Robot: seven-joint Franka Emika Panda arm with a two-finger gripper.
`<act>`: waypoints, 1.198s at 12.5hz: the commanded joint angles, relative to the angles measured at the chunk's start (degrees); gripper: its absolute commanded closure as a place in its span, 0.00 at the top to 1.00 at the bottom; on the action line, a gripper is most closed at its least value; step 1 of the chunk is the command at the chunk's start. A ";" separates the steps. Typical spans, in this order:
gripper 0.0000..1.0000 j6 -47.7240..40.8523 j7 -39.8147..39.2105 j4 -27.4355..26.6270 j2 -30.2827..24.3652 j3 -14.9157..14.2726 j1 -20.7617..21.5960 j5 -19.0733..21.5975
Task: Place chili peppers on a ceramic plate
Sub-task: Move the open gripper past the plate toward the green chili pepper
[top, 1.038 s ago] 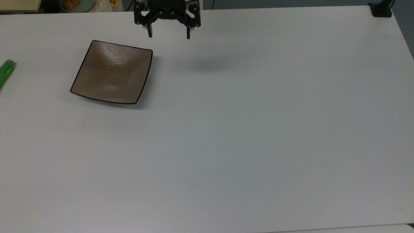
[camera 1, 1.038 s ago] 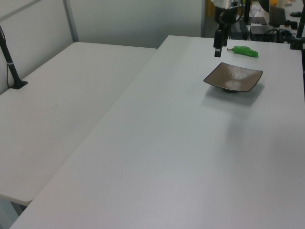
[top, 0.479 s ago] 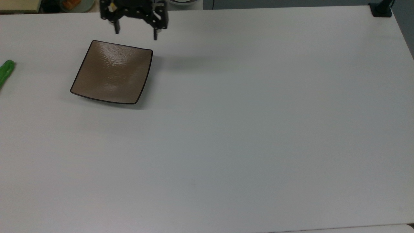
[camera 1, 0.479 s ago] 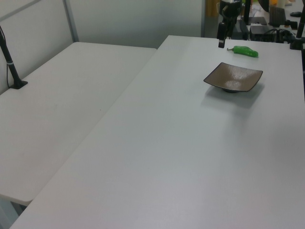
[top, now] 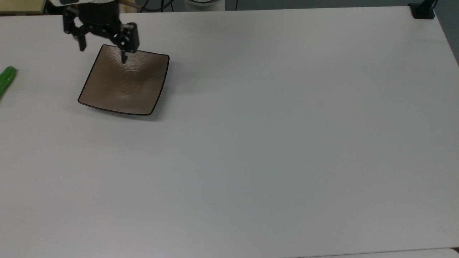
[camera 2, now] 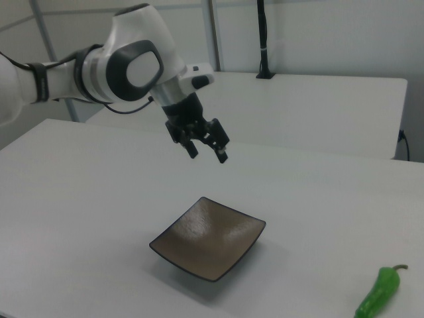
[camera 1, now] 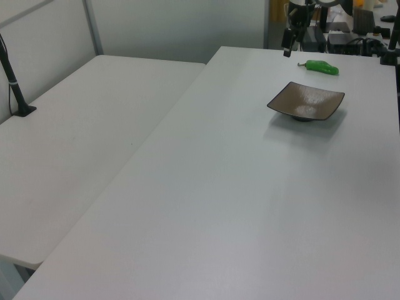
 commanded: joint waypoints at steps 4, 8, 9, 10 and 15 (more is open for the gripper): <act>1.00 13.43 -7.78 -0.53 4.91 -6.83 -2.53 -1.97; 1.00 18.63 -7.61 -0.18 9.48 -7.19 -6.66 -1.18; 1.00 19.16 -7.61 -0.09 10.36 -7.19 -7.55 -0.66; 1.00 20.91 -7.69 -0.09 11.15 -7.19 -8.42 0.13; 1.00 24.87 -13.04 1.58 15.29 -7.02 -15.72 5.56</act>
